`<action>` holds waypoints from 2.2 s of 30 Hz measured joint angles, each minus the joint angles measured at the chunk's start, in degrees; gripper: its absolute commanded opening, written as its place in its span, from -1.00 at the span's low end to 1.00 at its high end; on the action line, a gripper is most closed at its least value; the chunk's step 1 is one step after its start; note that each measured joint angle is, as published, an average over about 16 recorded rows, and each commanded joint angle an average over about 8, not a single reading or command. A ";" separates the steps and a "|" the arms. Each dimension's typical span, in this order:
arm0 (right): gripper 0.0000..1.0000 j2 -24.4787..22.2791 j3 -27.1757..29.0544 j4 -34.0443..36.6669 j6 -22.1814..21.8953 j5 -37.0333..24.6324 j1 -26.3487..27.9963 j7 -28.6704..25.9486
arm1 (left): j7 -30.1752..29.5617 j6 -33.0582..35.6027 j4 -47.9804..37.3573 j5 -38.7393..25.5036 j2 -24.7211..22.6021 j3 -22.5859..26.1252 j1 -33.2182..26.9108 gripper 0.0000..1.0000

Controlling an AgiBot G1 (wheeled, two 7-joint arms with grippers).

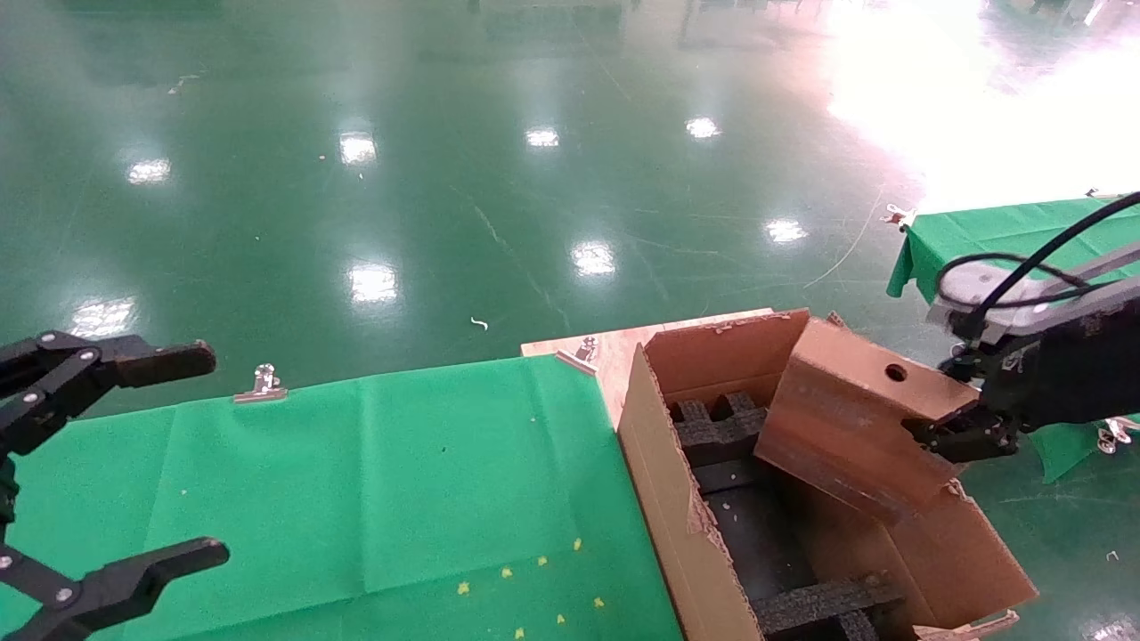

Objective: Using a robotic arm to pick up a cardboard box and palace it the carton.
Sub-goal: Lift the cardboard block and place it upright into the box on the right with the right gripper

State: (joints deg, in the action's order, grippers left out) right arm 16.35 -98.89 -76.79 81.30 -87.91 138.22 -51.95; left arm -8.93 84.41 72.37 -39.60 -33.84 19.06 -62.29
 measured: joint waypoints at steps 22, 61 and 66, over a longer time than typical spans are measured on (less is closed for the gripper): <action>-1.00 -2.93 -3.22 -0.62 -6.94 -2.22 -5.56 -30.06 | 0.01 -0.02 -0.02 0.02 0.01 0.01 0.00 1.00; -1.00 1.88 -7.98 -0.88 -19.79 -10.36 -15.09 -45.19 | 0.03 -0.03 -0.03 0.04 0.02 0.04 -0.01 1.00; -1.00 2.28 -8.71 -0.84 -21.37 -10.82 -16.74 -46.19 | 0.03 -0.03 -0.03 0.04 0.02 0.05 -0.01 1.00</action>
State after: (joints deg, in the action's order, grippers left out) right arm 18.63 -107.60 -77.63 59.93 -98.73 121.48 -98.14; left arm -8.90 84.38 72.34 -39.56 -33.83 19.10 -62.30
